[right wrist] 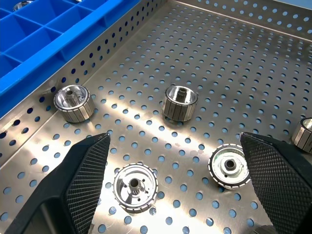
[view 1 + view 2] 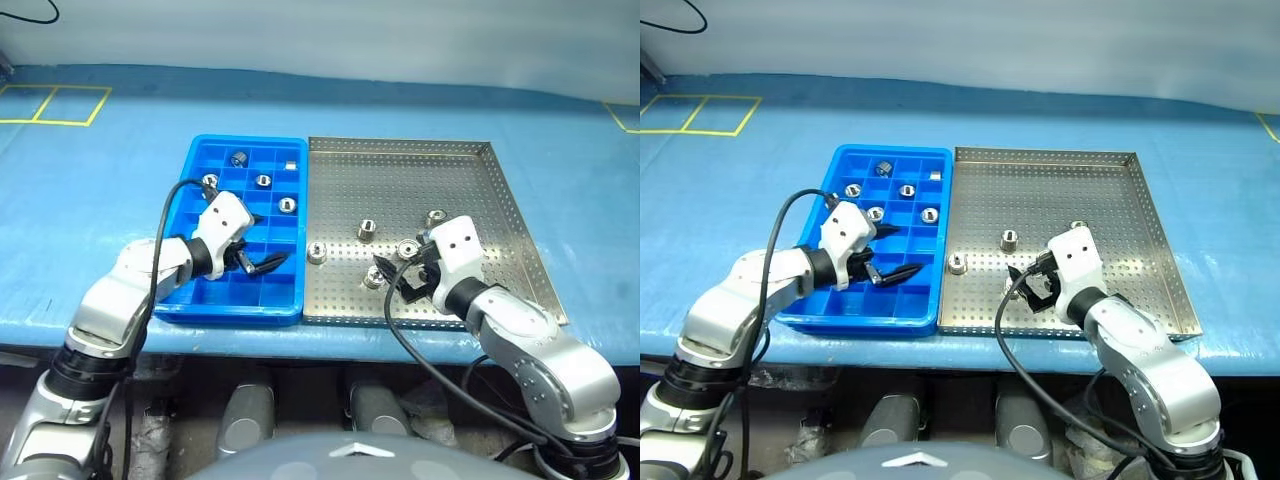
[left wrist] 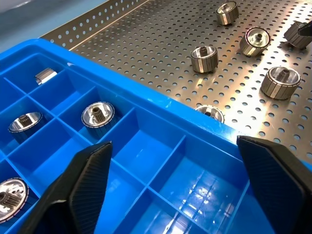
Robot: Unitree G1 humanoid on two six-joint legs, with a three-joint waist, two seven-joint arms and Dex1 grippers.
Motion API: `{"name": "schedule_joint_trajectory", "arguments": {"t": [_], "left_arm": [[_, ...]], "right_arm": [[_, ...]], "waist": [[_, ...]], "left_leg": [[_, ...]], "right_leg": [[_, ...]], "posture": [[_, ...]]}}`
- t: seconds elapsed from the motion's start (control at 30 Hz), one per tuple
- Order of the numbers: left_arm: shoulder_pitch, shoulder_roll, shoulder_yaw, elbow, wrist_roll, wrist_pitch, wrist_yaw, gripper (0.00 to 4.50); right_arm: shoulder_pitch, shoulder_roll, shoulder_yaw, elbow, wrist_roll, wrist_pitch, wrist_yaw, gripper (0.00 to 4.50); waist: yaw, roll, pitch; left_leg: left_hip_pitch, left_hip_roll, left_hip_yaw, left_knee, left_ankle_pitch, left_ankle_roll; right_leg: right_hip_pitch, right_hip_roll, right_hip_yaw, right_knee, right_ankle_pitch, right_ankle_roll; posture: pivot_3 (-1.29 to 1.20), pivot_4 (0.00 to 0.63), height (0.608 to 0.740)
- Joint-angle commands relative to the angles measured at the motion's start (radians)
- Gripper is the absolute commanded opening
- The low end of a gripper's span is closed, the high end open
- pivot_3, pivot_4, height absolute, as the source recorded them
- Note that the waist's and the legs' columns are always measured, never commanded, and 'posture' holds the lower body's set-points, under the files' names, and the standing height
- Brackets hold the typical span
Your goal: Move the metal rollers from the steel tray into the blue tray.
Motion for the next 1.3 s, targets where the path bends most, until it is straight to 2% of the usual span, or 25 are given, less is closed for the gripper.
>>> {"name": "schedule_joint_trajectory", "arguments": {"t": [0.03,0.73,1.3], "left_arm": [[-0.017,0.012,-0.006,-0.032,0.012,-0.014,-0.019,4.48],[-0.012,0.009,-0.019,-0.030,0.037,-0.017,-0.041,4.48],[-0.127,-0.012,-0.061,0.058,0.051,-0.025,-0.092,4.48]], "right_arm": [[-0.007,-0.032,0.019,-0.051,-0.021,0.012,0.002,4.50],[0.015,-0.058,0.038,-0.077,-0.082,0.003,0.021,4.50],[0.035,-0.011,0.043,-0.085,-0.118,0.017,-0.006,4.50]], "waist": [[0.000,0.000,0.000],[0.001,0.000,0.000],[-0.005,0.000,0.000]], "left_leg": [[0.000,0.000,0.000,0.000,0.000,0.000],[0.000,0.000,0.000,0.000,0.000,0.000],[0.000,0.000,0.000,0.000,0.000,0.000]], "right_leg": [[0.000,0.000,0.000,0.000,0.000,0.000],[0.000,0.000,0.000,-0.001,0.000,0.000],[0.000,0.000,0.000,-0.001,0.000,0.001]], "posture": [[0.03,0.150,0.740],[0.01,0.150,0.740],[-0.02,0.150,0.740]]}}
